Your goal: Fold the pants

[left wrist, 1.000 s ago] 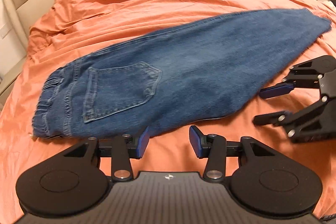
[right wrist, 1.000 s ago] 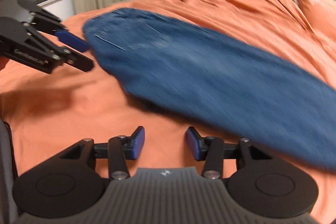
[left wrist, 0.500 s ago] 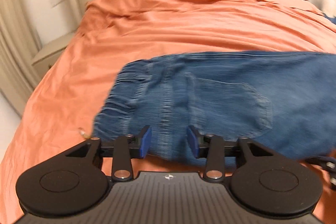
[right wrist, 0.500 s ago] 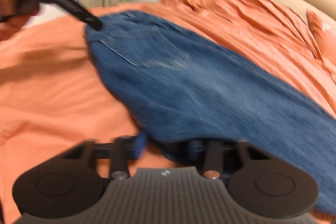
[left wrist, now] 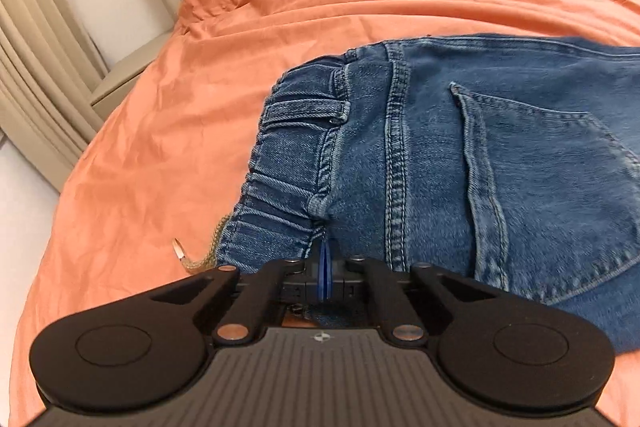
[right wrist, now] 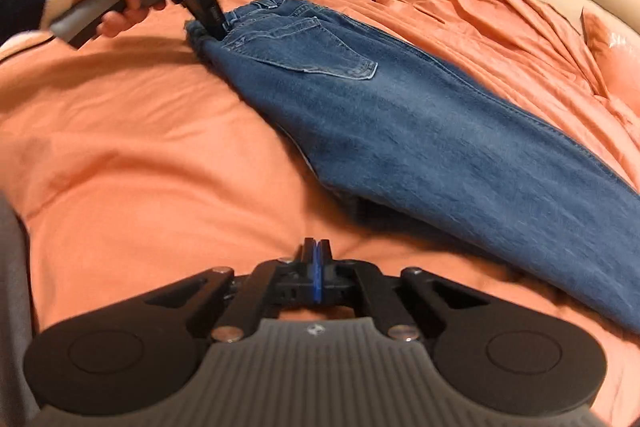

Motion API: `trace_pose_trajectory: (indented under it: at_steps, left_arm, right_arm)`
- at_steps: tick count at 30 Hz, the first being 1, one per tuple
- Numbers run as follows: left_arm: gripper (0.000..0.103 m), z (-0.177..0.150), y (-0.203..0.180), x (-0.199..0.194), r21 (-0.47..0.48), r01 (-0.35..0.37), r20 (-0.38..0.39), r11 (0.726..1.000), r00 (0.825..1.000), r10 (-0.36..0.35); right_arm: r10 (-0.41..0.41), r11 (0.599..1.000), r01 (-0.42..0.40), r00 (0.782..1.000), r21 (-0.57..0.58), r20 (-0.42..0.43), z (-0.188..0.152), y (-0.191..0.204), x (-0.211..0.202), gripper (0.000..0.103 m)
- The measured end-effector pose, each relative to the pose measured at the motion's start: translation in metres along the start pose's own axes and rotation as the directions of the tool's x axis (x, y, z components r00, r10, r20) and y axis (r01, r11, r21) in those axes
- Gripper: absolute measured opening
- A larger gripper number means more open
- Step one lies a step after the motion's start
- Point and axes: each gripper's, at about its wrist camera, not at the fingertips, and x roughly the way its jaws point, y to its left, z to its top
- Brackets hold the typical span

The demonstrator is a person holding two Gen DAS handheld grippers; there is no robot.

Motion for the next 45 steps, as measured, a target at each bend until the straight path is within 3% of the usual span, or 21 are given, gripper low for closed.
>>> trace_pose_trajectory:
  at_steps: [3,5,9,13,20,24,27,33,36,40,42,45]
  left_arm:
    - [0.006,0.005,-0.004,-0.005,0.004,-0.143,0.004,0.990,0.990,0.143]
    - [0.006,0.008,0.001,-0.015,-0.024,-0.157,-0.003,0.987,0.988,0.157]
    - [0.013,0.008,-0.001,-0.060,-0.024,-0.098,0.064,0.995,0.993,0.099]
    - [0.014,0.017,-0.020,-0.105,-0.020,0.033,0.121,0.999,0.992,-0.030]
    - [0.018,0.052,-0.096,-0.146,0.058,0.214,0.194,0.975,0.956,-0.221]
    - [0.027,0.069,-0.156,-0.154,0.134,0.262,0.221,0.956,0.932,-0.286]
    - [0.027,0.081,-0.201,-0.150,0.192,0.339,0.181,0.921,0.910,-0.372]
    - [0.027,0.095,-0.283,-0.133,0.278,0.401,0.152,0.873,0.879,-0.452]
    - [0.027,0.103,-0.315,-0.120,0.281,0.443,0.141,0.852,0.859,-0.493]
    - [0.027,0.113,-0.357,-0.103,0.279,0.489,0.128,0.827,0.834,-0.536]
    - [0.027,0.116,-0.376,-0.093,0.282,0.504,0.121,0.816,0.825,-0.552]
    - [0.027,0.123,-0.401,-0.080,0.288,0.515,0.118,0.807,0.817,-0.564]
  right_arm:
    - [0.012,0.999,-0.011,1.000,0.038,-0.003,0.002,-0.008,-0.009,0.000]
    - [0.008,0.999,-0.008,1.000,0.053,0.000,0.002,-0.014,-0.020,0.000]
    - [-0.015,0.988,0.016,1.000,0.155,-0.003,-0.005,-0.039,-0.045,0.000]
    - [-0.064,0.953,0.066,0.998,0.297,-0.015,-0.019,-0.080,-0.078,0.000]
    - [-0.214,0.820,0.199,0.976,0.537,-0.034,-0.060,-0.173,-0.151,0.001]
    - [-0.323,0.700,0.278,0.945,0.658,-0.055,-0.094,-0.238,-0.191,0.019]
    - [-0.369,0.576,0.288,0.927,0.765,-0.071,-0.123,-0.292,-0.213,0.034]
    - [-0.400,0.279,0.198,0.914,0.940,-0.074,-0.190,-0.389,-0.239,0.050]
    - [-0.411,0.161,0.144,0.909,0.976,-0.067,-0.221,-0.424,-0.238,0.051]
    - [-0.382,-0.001,0.024,0.924,1.000,-0.023,-0.255,-0.462,-0.225,0.050]
    - [-0.374,-0.042,-0.003,0.927,0.999,-0.013,-0.268,-0.477,-0.217,0.044]
    - [-0.377,-0.051,-0.042,0.926,0.998,0.020,-0.282,-0.493,-0.210,0.040]
